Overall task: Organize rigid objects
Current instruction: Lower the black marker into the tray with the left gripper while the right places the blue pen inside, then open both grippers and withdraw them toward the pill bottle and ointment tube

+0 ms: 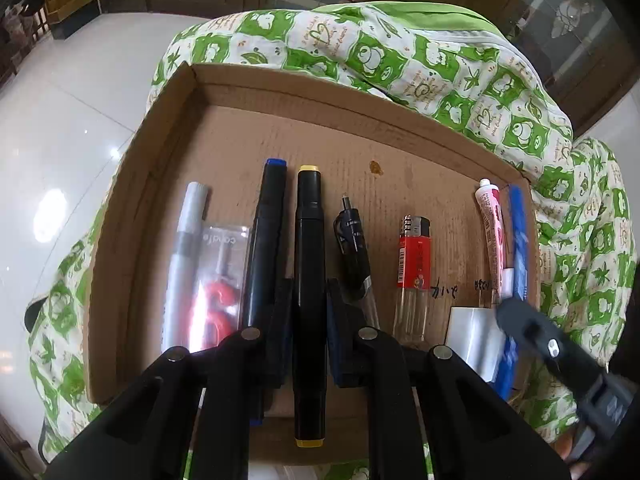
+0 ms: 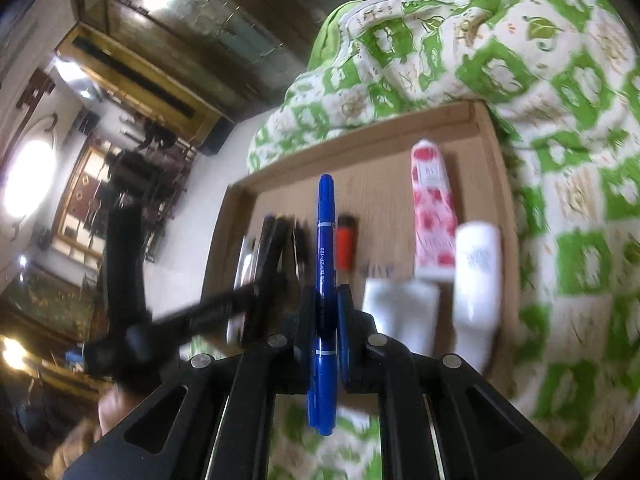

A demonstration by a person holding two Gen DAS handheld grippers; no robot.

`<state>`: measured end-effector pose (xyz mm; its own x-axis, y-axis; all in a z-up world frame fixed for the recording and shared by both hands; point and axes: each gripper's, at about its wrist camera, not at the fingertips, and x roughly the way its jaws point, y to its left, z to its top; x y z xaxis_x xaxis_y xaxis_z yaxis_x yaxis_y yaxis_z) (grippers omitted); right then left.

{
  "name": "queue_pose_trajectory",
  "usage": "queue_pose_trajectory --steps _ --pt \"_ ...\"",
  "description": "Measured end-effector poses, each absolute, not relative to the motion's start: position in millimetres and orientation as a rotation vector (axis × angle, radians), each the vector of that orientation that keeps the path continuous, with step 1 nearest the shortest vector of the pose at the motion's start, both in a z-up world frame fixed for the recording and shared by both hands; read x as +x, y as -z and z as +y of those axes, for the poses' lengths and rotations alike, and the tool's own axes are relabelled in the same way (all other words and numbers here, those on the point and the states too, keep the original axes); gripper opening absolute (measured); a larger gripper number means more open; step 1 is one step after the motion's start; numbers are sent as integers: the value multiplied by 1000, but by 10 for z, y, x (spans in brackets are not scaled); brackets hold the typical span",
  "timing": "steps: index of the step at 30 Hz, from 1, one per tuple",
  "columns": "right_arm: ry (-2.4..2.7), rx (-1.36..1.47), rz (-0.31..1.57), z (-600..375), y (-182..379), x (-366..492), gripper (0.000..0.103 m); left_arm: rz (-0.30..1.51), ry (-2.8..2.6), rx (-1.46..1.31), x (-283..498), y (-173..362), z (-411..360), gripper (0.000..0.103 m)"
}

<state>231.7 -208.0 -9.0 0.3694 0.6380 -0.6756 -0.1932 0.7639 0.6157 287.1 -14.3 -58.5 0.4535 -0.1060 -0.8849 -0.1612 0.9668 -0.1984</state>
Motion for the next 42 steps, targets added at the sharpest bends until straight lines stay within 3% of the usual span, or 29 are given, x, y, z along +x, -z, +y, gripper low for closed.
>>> queue_pose_trajectory --steps 23,26,30,36,38,42 --pt "-430 426 1076 -2109 336 2562 10 1062 -42 -218 2683 537 -325 12" --pt "-432 416 1065 -2095 293 2538 17 1068 -52 -218 2655 534 -324 12" --pt "-436 403 1037 -2086 207 2482 36 1073 -57 -206 2549 510 -305 13" --pt "-450 419 1016 -2139 95 2371 38 1057 -64 -169 2372 367 -327 14" --pt "-460 422 1010 -2174 58 2306 39 1044 -64 -155 2272 284 -337 20" --pt "-484 407 995 -2171 -31 2162 50 1000 -65 -151 2012 118 -308 49"
